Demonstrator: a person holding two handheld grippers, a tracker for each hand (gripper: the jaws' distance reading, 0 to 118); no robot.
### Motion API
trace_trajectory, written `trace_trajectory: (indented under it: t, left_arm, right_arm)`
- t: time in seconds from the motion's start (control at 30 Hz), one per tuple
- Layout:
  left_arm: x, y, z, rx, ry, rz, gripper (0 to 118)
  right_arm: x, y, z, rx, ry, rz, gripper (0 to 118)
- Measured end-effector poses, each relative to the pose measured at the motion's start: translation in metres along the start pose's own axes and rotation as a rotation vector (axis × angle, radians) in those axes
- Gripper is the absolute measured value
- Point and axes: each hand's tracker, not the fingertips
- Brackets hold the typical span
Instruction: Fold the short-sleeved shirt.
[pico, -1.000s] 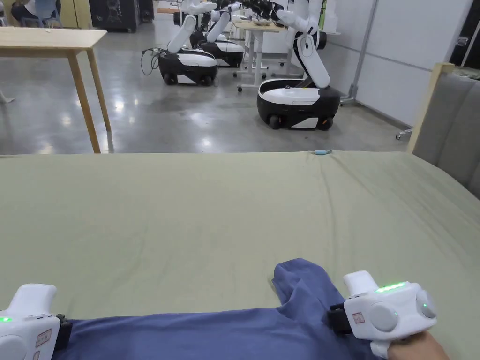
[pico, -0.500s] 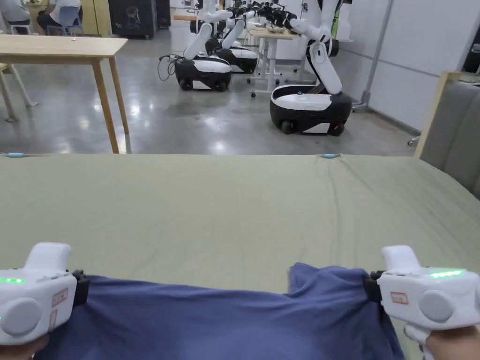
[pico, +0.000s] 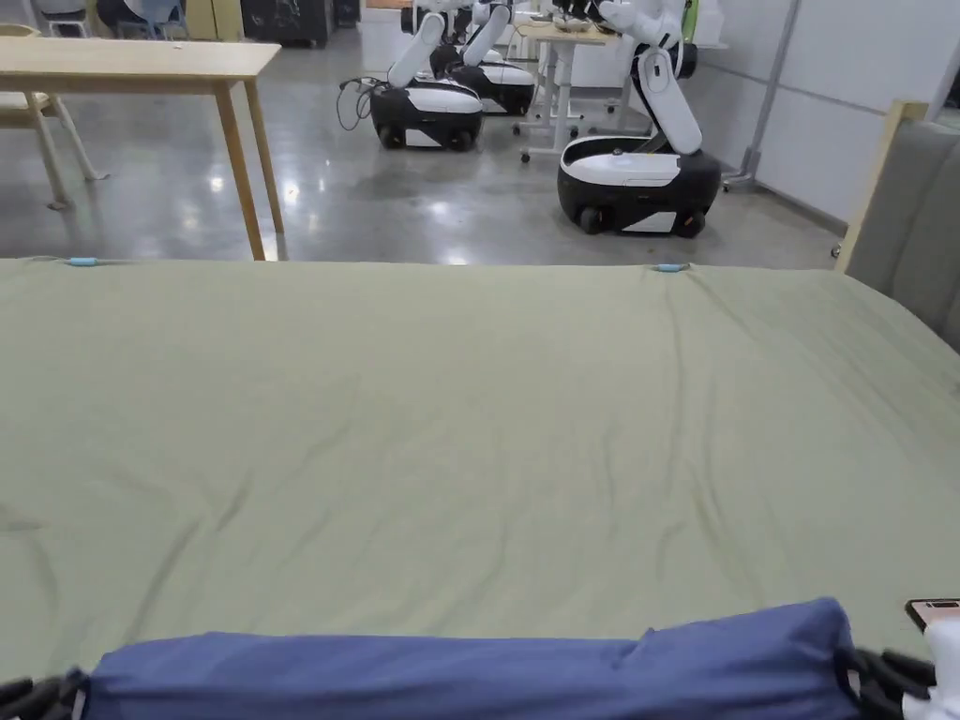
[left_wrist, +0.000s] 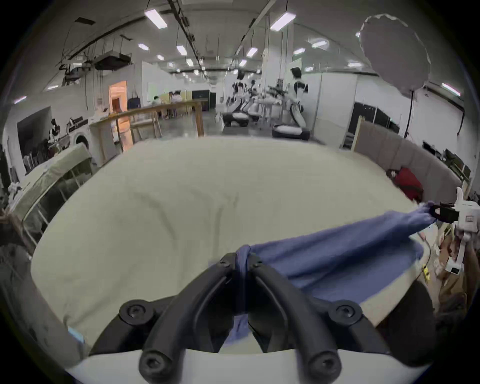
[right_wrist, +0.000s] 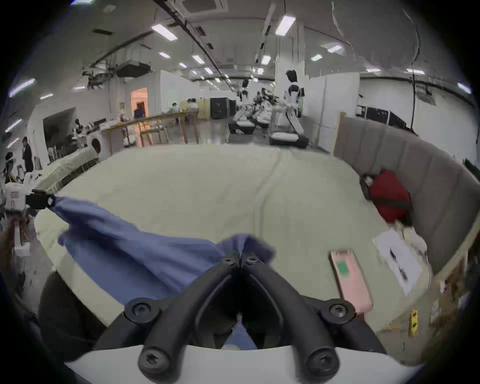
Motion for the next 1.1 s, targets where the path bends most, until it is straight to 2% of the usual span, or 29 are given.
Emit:
trace_trajectory:
  t: [0.07, 0.17, 0.2, 0.23, 0.27, 0.3, 0.33, 0.37, 0.43, 0.53, 0.6, 0.63, 0.67, 0.7, 0.73, 0.8, 0.87, 0.93, 0.97, 1.0, 1.03, 1.07, 1.1]
  left_arm:
    - [0.003, -0.012, -0.007, -0.022, -0.012, 0.033, 6]
    - [0.018, -0.007, -0.004, 0.026, 0.042, 0.011, 9]
    - [0.026, -0.001, 0.003, 0.065, 0.085, 0.005, 21]
    - [0.035, 0.005, 0.013, 0.121, 0.113, -0.02, 61]
    - [0.044, 0.01, 0.021, 0.172, 0.111, -0.04, 92]
    - [0.055, 0.018, 0.032, 0.239, 0.079, -0.047, 109]
    - [0.069, 0.027, 0.04, 0.321, 0.044, -0.048, 110]
    - [0.082, 0.035, 0.043, 0.325, 0.028, -0.053, 111]
    - [0.1, 0.048, 0.039, 0.348, 0.024, -0.07, 111]
    - [0.13, 0.054, 0.036, 0.458, 0.009, -0.102, 111]
    - [0.136, 0.052, 0.03, 0.457, 0.021, -0.112, 109]
    - [0.14, 0.054, 0.029, 0.455, 0.032, -0.128, 99]
    - [0.142, 0.054, 0.028, 0.452, 0.047, -0.141, 75]
    - [0.142, 0.051, 0.028, 0.466, 0.06, -0.143, 30]
    - [0.138, 0.053, 0.028, 0.454, 0.002, -0.144, 0]
    - [0.129, 0.054, 0.028, 0.429, -0.018, -0.129, 0]
    - [0.115, 0.049, 0.03, 0.428, 0.0, -0.117, 0]
    - [0.083, 0.045, 0.03, 0.409, -0.031, -0.026, 0]
    - [0.07, 0.041, 0.031, 0.387, -0.05, 0.018, 7]
    - [0.053, 0.036, 0.029, 0.353, -0.052, 0.057, 22]
    - [0.035, 0.028, 0.023, 0.314, -0.047, 0.078, 61]
    - [0.019, 0.021, 0.018, 0.281, -0.063, 0.107, 94]
    - [0.007, 0.013, 0.018, 0.265, -0.076, 0.156, 110]
  right_arm:
    - [0.002, -0.021, -0.012, -0.069, 0.016, -0.067, 1]
    - [0.003, -0.028, -0.016, -0.027, 0.022, -0.073, 2]
    - [0.001, -0.024, -0.005, 0.048, 0.016, -0.088, 5]
    - [-0.002, -0.018, 0.005, 0.093, 0.009, -0.107, 29]
    - [-0.008, -0.008, 0.015, 0.131, 0.019, -0.114, 66]
    - [-0.015, 0.002, 0.022, 0.156, 0.045, -0.115, 101]
    - [-0.025, 0.013, 0.031, 0.201, 0.063, -0.115, 108]
    - [-0.036, 0.023, 0.038, 0.256, 0.071, -0.101, 113]
    - [-0.066, 0.042, 0.046, 0.326, 0.082, -0.054, 115]
    - [-0.104, 0.054, 0.049, 0.446, 0.078, -0.011, 115]
    - [-0.118, 0.059, 0.051, 0.455, 0.094, -0.008, 114]
    - [-0.124, 0.061, 0.051, 0.468, 0.086, -0.005, 106]
    - [-0.129, 0.062, 0.05, 0.476, 0.052, 0.001, 85]
    - [-0.133, 0.062, 0.05, 0.481, 0.044, 0.006, 48]
    - [-0.133, 0.062, 0.052, 0.485, 0.063, 0.005, 6]
    - [-0.134, 0.065, 0.053, 0.479, 0.083, 0.002, 6]
    - [-0.136, 0.064, 0.054, 0.488, 0.063, 0.022, 6]
    - [-0.135, 0.064, 0.056, 0.484, 0.064, 0.026, 6]
    - [-0.134, 0.063, 0.057, 0.483, 0.064, 0.025, 6]
    - [-0.134, 0.062, 0.057, 0.482, 0.061, 0.025, 6]
    - [-0.134, 0.061, 0.057, 0.48, 0.059, 0.023, 6]
    - [-0.134, 0.061, 0.058, 0.477, 0.058, 0.022, 6]
    - [-0.135, 0.059, 0.057, 0.474, 0.057, 0.019, 6]
